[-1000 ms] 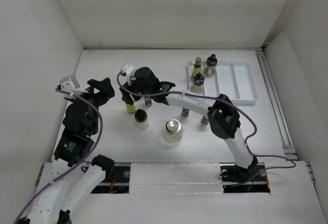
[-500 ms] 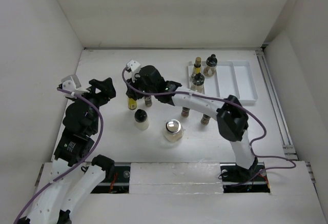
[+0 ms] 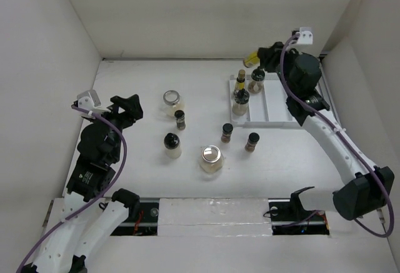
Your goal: Organize the condiment bottles
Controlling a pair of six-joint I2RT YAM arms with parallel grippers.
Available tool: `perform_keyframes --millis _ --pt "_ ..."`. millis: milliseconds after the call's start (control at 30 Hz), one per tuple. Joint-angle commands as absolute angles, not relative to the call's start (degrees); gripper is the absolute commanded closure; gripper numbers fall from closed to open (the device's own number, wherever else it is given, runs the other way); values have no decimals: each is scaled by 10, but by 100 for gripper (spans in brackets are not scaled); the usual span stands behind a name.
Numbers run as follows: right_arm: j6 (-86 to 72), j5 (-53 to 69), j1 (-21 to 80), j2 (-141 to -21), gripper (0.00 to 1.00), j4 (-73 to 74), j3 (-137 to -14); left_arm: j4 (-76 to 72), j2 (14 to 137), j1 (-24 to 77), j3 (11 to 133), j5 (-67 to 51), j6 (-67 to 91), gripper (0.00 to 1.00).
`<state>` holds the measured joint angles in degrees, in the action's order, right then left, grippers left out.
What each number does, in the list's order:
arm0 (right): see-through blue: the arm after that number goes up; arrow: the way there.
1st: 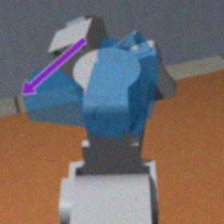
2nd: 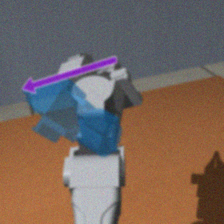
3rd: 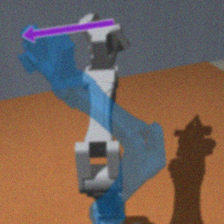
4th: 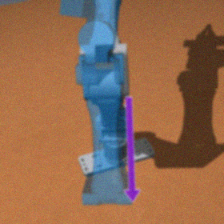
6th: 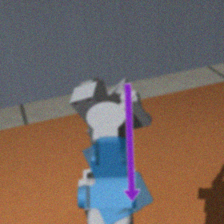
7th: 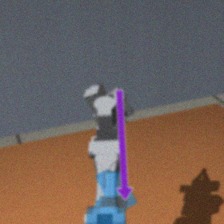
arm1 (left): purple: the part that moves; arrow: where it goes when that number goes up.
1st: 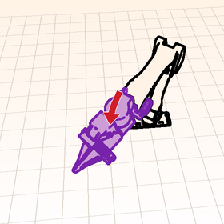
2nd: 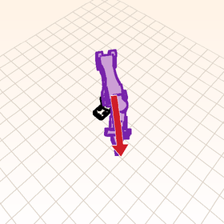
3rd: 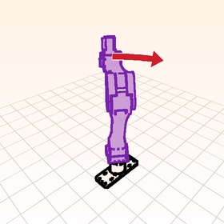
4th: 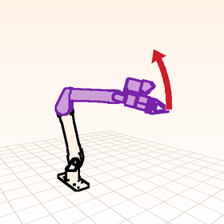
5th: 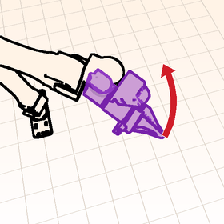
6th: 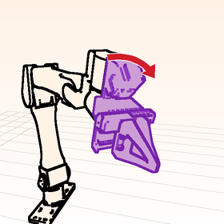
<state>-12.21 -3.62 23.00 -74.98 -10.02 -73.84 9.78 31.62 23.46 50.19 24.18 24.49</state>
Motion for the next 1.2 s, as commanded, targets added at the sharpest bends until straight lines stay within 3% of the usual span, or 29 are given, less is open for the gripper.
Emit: perform_keyframes --millis 0,233,500,700,767,800,833,867,967,1067,1167 --pt "-151 -85 168 -742 89 -108 -690 71 327 232 502 233 238 27" --pt "-156 -72 92 -808 90 -98 -673 71 332 232 502 233 233 27" --pt "-142 -86 93 -953 91 -103 -733 70 332 232 502 233 233 27" --pt "-122 -138 122 -997 91 -98 -751 76 337 232 502 233 233 27" --pt "-117 -155 129 -1010 86 -98 -751 69 337 232 502 233 227 27" --pt "-112 -161 137 -1010 73 -98 -751 69 337 232 502 233 227 27" --pt "-112 -161 137 -1016 73 -98 -751 69 337 232 502 233 227 27" --pt "-112 -161 142 -1016 56 -91 -751 69 337 232 502 233 227 27" --pt "-112 -167 149 -998 29 -76 -757 69 337 232 502 233 227 27" --pt "-112 -186 160 -964 19 -62 -762 69 337 232 502 228 227 27" --pt "-105 -218 184 -930 18 -46 -767 69 337 232 502 228 227 27"
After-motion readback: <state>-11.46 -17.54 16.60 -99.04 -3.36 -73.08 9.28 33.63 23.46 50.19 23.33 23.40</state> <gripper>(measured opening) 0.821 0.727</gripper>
